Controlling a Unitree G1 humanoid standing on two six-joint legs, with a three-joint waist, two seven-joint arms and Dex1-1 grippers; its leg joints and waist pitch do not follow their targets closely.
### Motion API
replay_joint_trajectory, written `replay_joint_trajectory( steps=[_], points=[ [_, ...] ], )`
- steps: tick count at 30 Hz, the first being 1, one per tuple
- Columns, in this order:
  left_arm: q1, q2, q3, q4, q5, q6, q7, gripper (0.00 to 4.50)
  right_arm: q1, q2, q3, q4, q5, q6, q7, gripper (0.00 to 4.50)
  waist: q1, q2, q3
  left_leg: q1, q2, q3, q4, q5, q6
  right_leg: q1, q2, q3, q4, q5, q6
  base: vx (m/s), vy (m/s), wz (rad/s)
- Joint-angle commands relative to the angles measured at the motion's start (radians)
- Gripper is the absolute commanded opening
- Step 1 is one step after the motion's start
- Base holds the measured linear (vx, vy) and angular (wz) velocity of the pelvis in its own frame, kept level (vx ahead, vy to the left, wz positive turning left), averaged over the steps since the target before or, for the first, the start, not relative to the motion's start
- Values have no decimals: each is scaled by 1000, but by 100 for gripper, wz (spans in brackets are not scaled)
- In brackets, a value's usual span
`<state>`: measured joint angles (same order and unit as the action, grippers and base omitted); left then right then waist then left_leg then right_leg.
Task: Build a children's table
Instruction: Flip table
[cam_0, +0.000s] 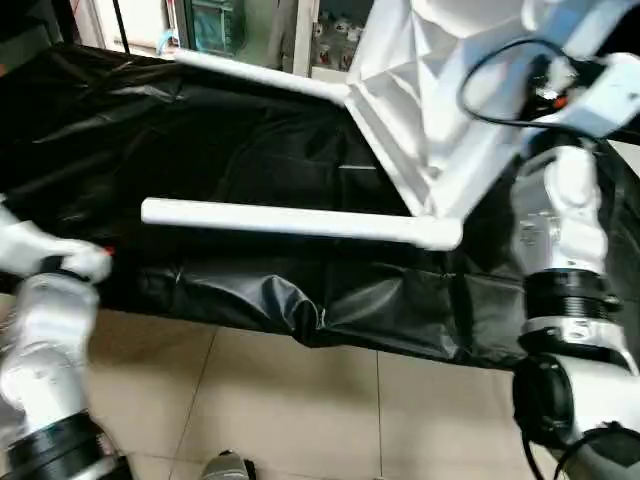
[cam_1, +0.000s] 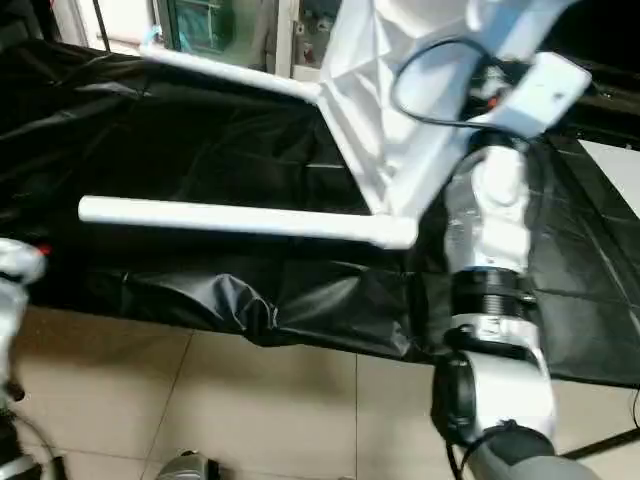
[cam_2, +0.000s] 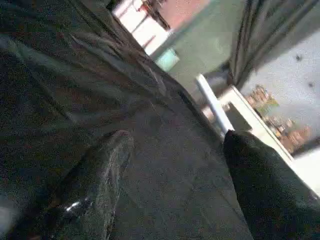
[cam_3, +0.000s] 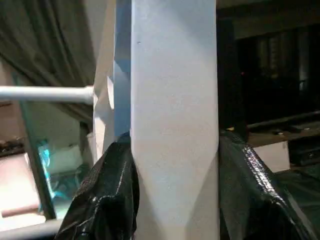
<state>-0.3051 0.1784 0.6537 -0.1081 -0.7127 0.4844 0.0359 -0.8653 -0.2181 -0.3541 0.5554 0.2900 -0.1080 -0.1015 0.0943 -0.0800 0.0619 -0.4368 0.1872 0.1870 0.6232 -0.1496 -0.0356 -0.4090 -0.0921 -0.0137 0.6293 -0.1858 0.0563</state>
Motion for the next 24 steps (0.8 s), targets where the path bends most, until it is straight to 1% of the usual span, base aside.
replay_joint_trajectory(
  steps=[1, 2, 3, 6, 8, 9, 10, 11, 12, 13, 14, 15, 17, 20, 21, 22, 23, 24],
  points=[
    [-1, 11, -22, 7, 11, -23, -18, 336, -48, -35, -30, -50, -10, -73, -29, 177, -8, 11, -87, 59, 21, -3, -72, -169, -71, 26, -12, 5, -48, -13, -97, 0, 0, 0],
    [-1, 21, -30, 4, 22, -31, -32, 336, -43, -32, -26, -53, -20, -73, -37, 177, -9, 10, -87, 58, 21, -3, -72, -174, -72, 26, -13, 5, -50, -28, -98, 0, 0, 0],
    [6, 50, -67, -12, 59, -41, -69, 336, -35, -26, -16, -55, -38, -76, -50, 177, -10, 11, -86, 57, 21, -3, -73, -176, -72, 25, -13, 5, -52, -40, -95, 0, 0, 0],
    [12, 76, -103, -30, 90, -47, -101, 336, -31, -17, -9, -52, -41, -73, -51, 176, -12, 13, -85, 60, 22, -3, -75, -209, -81, 20, -14, 5, -53, -90, -89, 0, 0, 0],
    [20, 126, -160, -51, 131, -47, -149, 336, -26, -8, 1, -40, -47, -68, -49, 175, -14, 11, -84, 59, 23, -4, -76, -212, -83, 20, -14, 5, -53, -90, -90, 0, 0, 0],
    [25, 153, -193, -63, 155, -48, -177, 336, -25, -3, 7, -33, -50, -62, -49, 175, -16, 13, -85, 58, 22, -4, -77, -211, -84, 19, -13, 5, -50, -92, -88, 0, 0, 0],
    [31, 182, -240, -87, 177, -38, -205, 336, -25, 3, 20, -23, -62, -54, -54, 175, -14, 13, -85, 60, 23, -4, -77, -212, -84, 17, -14, 4, -52, -95, -88, 0, 0, 0],
    [36, 208, -285, -110, 197, -28, -229, 336, -25, 7, 32, -14, -74, -47, -59, 175, -14, 12, -85, 57, 23, -5, -76, -205, -85, 18, -15, 4, -50, -98, -86, 0, 0, 0],
    [35, 224, -348, -156, 196, -4, -267, 336, -26, 15, 47, 7, -94, -38, -75, 175, -16, 13, -85, 58, 24, -3, -78, -204, -91, 16, -15, 4, -47, -106, -88, 0, 0, 0],
    [35, 230, -378, -174, 196, 6, -285, 336, -28, 18, 53, 22, -101, -34, -79, 175, -15, 15, -84, 60, 24, -3, -77, -209, -96, 14, -14, 4, -47, -108, -93, 0, 0, 0],
    [35, 230, -378, -174, 196, 6, -285, 336, -28, 18, 53, 22, -101, -34, -79, 175, -17, 14, -83, 59, 24, -2, -78, -219, -100, 13, -14, 4, -49, -115, -96, 0, 0, 0],
    [38, 251, -461, -207, 217, 20, -330, 336, -36, 27, 65, 65, -111, -20, -81, 175, -18, 13, -82, 61, 23, 1, -78, -254, -108, 10, -15, 6, -52, -149, -102, 0, 0, 0],
    [38, 259, -528, -229, 236, 32, -354, 336, -46, 33, 78, 108, -124, -11, -85, 173, -20, 14, -82, 57, 23, 0, -79, -272, -113, 10, -16, 6, -53, -174, -100, 0, 0, 0],
    [30, 245, -567, -235, 250, 30, -358, 336, -56, 37, 88, 141, -144, -8, -102, 172, -23, 11, -82, 56, 23, 1, -79, -283, -121, 9, -15, 8, -55, -186, -97, 0, 0, 0],
    [25, 237, -582, -237, 255, 29, -357, 336, -60, 40, 89, 156, -152, -9, -115, 170, -24, 13, -82, 57, 22, 2, -79, -286, -123, 8, -15, 8, -55, -188, -98, 0, 0, 0],
    [22, 233, -591, -238, 258, 28, -358, 336, -63, 42, 89, 164, -155, -8, -121, 168, -25, 10, -82, 57, 22, 2, -79, -289, -122, 8, -15, 8, -56, -189, -98, 0, 0, 0],
    [20, 230, -602, -241, 260, 30, -359, 336, -65, 45, 93, 173, -157, -6, -128, 168, -25, 10, -82, 58, 23, 3, -77, -290, -120, 6, -15, 9, -57, -191, -99, 0, 0, 0],
    [16, 229, -619, -247, 263, 34, -362, 336, -65, 51, 96, 181, -158, -1, -134, 166, -26, 7, -83, 57, 23, 3, -77, -284, -116, 7, -15, 9, -57, -184, -100, 0, 0, 0]
  ],
)
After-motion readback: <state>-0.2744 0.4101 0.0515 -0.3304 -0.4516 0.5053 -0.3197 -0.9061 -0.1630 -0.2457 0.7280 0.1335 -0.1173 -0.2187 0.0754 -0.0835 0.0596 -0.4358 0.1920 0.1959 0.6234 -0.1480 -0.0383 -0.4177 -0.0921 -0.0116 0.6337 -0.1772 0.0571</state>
